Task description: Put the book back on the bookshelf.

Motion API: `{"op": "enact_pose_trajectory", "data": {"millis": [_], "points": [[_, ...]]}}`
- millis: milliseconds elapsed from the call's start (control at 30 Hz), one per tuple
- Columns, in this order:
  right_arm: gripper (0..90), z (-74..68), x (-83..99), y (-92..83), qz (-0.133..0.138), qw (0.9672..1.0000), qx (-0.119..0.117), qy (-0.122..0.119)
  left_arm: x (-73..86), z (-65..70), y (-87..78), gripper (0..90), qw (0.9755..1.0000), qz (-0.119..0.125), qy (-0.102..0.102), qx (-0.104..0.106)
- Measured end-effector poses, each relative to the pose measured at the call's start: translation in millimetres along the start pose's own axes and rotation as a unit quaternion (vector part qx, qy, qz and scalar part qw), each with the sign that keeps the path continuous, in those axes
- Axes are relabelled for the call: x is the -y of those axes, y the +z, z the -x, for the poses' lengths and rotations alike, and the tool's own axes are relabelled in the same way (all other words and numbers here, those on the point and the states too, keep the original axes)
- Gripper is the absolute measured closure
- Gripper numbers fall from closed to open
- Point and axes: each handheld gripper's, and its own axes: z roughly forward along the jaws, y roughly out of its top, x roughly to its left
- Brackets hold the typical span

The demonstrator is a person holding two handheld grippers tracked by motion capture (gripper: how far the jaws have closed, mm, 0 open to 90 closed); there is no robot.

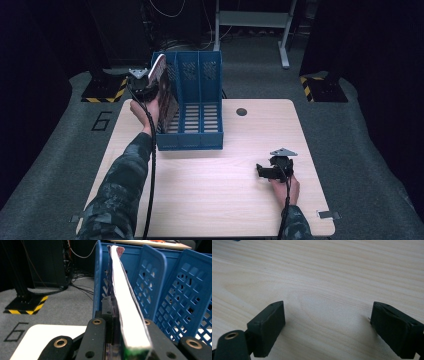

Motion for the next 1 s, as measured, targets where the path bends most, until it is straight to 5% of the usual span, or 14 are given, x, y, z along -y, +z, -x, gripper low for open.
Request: {"op": "enact_pose_trajectory", "data": {"millis": [300,700,1000], "points": [[12.1,0.3,0.1,-0.2,-0.001,1.0,0.001,-0.003,1.7,-8.8,1.8,81.7,0.9999,-0.013,0.005,0.002],[12.2,0.2,0.2,-0.2,0.0,1.0,0.001,-0.003,-8.4,-13.4,-23.3,28.9,0.9969,-0.046,0.045,0.045],[12.2,0.2,0.2,-0.2,0.0,1.0,0.001,-0.003,-7.3,-21.0,-48.5,15.2,0.9927,-0.062,0.068,0.079]]}}
